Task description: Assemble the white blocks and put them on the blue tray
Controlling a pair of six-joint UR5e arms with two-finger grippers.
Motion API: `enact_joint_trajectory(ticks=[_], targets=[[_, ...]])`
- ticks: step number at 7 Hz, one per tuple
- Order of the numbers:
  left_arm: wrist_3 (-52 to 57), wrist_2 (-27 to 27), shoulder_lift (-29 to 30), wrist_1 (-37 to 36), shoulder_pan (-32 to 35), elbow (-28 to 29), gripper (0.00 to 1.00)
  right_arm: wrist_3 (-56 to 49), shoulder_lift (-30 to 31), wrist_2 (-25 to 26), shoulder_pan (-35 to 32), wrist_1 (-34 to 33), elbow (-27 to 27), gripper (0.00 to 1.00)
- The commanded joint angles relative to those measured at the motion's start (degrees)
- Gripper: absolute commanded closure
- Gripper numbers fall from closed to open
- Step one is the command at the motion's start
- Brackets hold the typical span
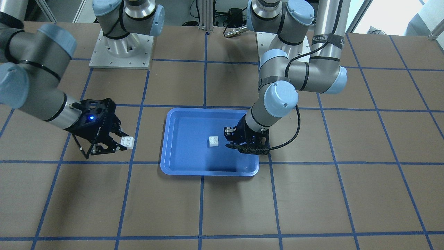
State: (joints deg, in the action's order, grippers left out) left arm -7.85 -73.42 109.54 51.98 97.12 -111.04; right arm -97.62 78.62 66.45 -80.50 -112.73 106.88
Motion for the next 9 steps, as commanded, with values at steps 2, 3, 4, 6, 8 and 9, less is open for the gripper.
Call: enact_joint_trajectory(ticks=[2,3,4,6,8,9], targets=[[-1.12,3.38,1.02,-2.23,0.79,-2.24,0.85,13.21,3.03,-0.18,-9.64,-25.38,16.24,1.0],[-0.86,3.37,0.93,-2.32,0.79,-2.34,0.85,13.85,2.68,-0.53,-12.46,-25.95,16.17,1.0],[-0.85,3.37,1.02,-2.58,0.79,-2.25,0.85,13.69,1.89,-0.71,-13.18,-26.04,16.08,1.0],[-1.29,3.29,1.46,-3.19,0.88,-2.25,0.85,13.95,-2.58,-4.31,-13.36,-30.07,15.12,1.0],[-1.56,3.29,1.81,-3.64,1.14,-2.25,0.85,19.55,-5.31,-4.22,-16.85,-30.35,11.36,1.0],[-1.56,3.29,1.9,-3.73,1.14,-2.25,0.85,19.57,-7.15,-4.14,-18.1,-30.44,10.29,1.0]])
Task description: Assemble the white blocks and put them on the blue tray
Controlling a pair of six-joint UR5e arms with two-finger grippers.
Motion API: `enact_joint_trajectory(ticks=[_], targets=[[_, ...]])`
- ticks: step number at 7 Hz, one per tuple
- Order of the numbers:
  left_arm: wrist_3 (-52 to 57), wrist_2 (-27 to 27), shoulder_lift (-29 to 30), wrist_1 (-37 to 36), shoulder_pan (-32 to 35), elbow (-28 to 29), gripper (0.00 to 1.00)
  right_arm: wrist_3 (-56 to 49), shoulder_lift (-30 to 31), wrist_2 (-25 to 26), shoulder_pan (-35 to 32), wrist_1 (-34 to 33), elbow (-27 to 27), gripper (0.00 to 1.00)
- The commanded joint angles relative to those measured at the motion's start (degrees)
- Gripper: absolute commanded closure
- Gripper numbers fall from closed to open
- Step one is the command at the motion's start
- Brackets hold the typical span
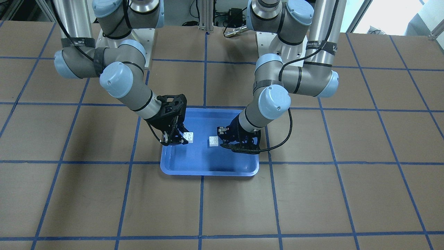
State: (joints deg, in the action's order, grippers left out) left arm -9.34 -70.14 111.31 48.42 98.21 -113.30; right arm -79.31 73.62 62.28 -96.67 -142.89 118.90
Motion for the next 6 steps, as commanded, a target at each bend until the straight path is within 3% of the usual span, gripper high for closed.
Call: enact_joint_trajectory(ticks=[1,6], targets=[[-0.06,0.0,0.14,-0.17,0.14,0.01,0.85,1.18,-3.56,-0.05,-2.03,-0.28,-1.74,1.0],[0.02,0.0,0.66,-0.69,0.84,0.1,0.85,1.18,-7.26,-0.05,-3.62,-0.28,-3.5,1.0]])
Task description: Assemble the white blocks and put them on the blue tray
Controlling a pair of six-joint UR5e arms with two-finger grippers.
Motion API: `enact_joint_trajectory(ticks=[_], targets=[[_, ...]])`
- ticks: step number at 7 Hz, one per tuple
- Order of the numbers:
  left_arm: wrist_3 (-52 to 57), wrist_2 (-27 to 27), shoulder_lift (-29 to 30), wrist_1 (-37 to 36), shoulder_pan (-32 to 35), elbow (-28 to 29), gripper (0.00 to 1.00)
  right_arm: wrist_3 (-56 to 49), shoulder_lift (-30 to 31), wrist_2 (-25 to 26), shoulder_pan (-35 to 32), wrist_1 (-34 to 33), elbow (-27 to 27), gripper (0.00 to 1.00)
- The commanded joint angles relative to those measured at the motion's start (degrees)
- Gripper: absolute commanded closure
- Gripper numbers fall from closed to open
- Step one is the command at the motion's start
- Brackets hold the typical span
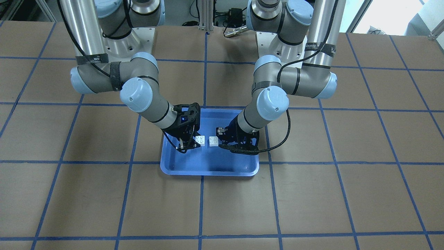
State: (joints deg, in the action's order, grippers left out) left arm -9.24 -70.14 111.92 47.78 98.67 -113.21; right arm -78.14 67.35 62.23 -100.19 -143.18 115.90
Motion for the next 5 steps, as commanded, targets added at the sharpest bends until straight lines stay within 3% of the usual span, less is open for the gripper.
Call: enact_joint_trajectory(ticks=[1,4,5], targets=[[0.09,-0.17,0.14,-0.14,1.08,0.0,0.85,0.0,-1.34,-0.01,-0.01,0.0,-0.5,1.0],[0.27,-0.18,0.14,-0.4,1.17,0.0,0.85,0.09,-2.05,-0.01,-0.1,0.27,-0.5,1.0],[0.18,-1.31,0.05,-0.41,1.17,0.0,0.91,0.26,-2.05,0.08,-0.62,0.27,-0.5,1.0]])
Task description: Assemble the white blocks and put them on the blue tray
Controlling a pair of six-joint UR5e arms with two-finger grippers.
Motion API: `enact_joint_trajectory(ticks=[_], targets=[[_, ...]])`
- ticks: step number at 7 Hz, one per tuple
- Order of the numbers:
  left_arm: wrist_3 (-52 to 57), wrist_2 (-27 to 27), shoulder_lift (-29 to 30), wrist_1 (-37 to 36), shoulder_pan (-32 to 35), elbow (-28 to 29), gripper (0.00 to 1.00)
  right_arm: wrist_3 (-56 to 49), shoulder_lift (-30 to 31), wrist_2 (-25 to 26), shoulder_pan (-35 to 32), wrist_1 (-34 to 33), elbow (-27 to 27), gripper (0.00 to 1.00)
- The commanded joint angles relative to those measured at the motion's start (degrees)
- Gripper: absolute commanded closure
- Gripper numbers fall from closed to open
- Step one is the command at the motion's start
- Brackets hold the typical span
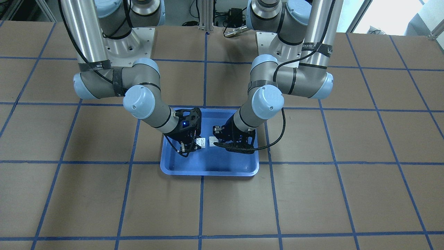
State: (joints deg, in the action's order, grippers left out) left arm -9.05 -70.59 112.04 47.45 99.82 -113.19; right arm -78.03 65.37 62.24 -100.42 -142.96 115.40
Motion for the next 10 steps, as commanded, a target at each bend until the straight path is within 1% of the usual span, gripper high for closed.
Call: enact_joint_trajectory(ticks=[1,4,8,9,10], targets=[[-0.18,-0.95,-0.07,-0.08,0.03,-0.01,0.95,0.51,-0.07,0.25,-1.17,-0.04,0.0,1.0],[-2.55,-0.87,0.1,-0.08,0.03,-0.01,0.97,0.51,-0.15,0.51,-1.36,0.13,0.35,1.0],[-2.56,-0.86,0.11,-0.08,0.03,-0.01,0.97,2.62,-0.15,0.6,-2.5,0.13,0.35,1.0],[-2.56,-0.86,0.02,-0.17,0.03,0.08,0.97,2.8,-0.07,0.69,-2.5,0.05,0.35,0.94],[-2.56,-0.86,0.1,-0.17,0.03,-0.01,0.97,2.97,-0.15,0.69,-2.59,0.05,0.43,0.68]])
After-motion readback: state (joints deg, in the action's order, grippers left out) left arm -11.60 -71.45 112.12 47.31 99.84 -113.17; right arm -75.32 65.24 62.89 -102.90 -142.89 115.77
